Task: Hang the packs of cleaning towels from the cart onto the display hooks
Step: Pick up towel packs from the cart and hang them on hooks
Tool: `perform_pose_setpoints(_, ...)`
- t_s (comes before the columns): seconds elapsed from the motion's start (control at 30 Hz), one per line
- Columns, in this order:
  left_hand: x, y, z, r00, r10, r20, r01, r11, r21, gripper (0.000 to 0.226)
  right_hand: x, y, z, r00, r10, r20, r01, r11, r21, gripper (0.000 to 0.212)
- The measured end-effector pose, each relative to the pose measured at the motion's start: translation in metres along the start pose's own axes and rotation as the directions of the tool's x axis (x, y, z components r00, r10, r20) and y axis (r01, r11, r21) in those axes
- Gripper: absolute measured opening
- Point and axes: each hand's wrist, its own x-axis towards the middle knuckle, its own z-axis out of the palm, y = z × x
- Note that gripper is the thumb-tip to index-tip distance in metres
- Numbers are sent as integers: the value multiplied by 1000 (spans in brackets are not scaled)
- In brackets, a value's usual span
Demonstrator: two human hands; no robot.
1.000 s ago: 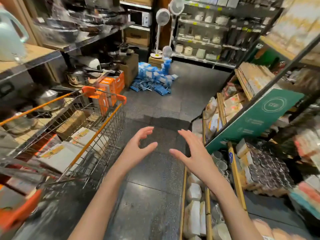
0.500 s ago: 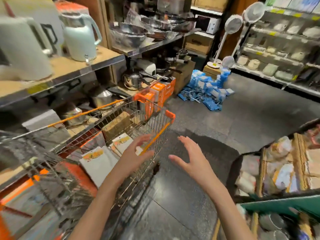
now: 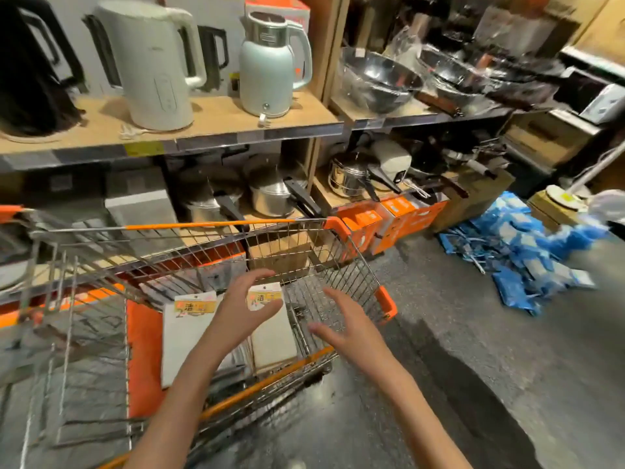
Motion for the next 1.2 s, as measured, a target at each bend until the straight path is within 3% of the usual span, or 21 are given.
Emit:
perform_pose_setpoints(0.17, 27, -34, 12, 987, -134, -87, 133, 991, -14, 45, 67, 29, 21, 988, -18, 154, 18, 1000, 6, 76)
perform_pose_setpoints(0.3, 56, -78, 24, 960, -255, -118, 255, 967, -16, 49, 123, 56, 57, 973, 33, 228, -60, 992, 114, 67)
perform_pose_setpoints(0.43, 76, -127, 38, 931, -351, -105, 343, 936, -86, 51, 169, 91, 105, 945, 111, 307, -169, 971, 169, 71)
perform_pose_setpoints(0.77, 117, -254, 88, 816, -560, -144, 535, 826, -179, 66, 263, 187, 199, 886, 273, 376, -336, 935, 114, 62)
perform_pose_setpoints(0.9, 144, -298, 109, 809, -576, -118, 544, 810, -219, 77, 298, 221, 233, 893, 311, 325, -356, 930, 87, 51)
perform_pose_setpoints(1.07, 164, -339, 130, 792, -594, -141, 543, 791, -280, 85, 317, 243, 274, 894, 332, 302, -400, 895, 199, 41)
perform_pose_setpoints(1.2, 166, -354, 144, 763, -629, -150, 497, 719, -486, 81, 313, 241, 307, 899, 301, 318, -392, 877, 279, 53)
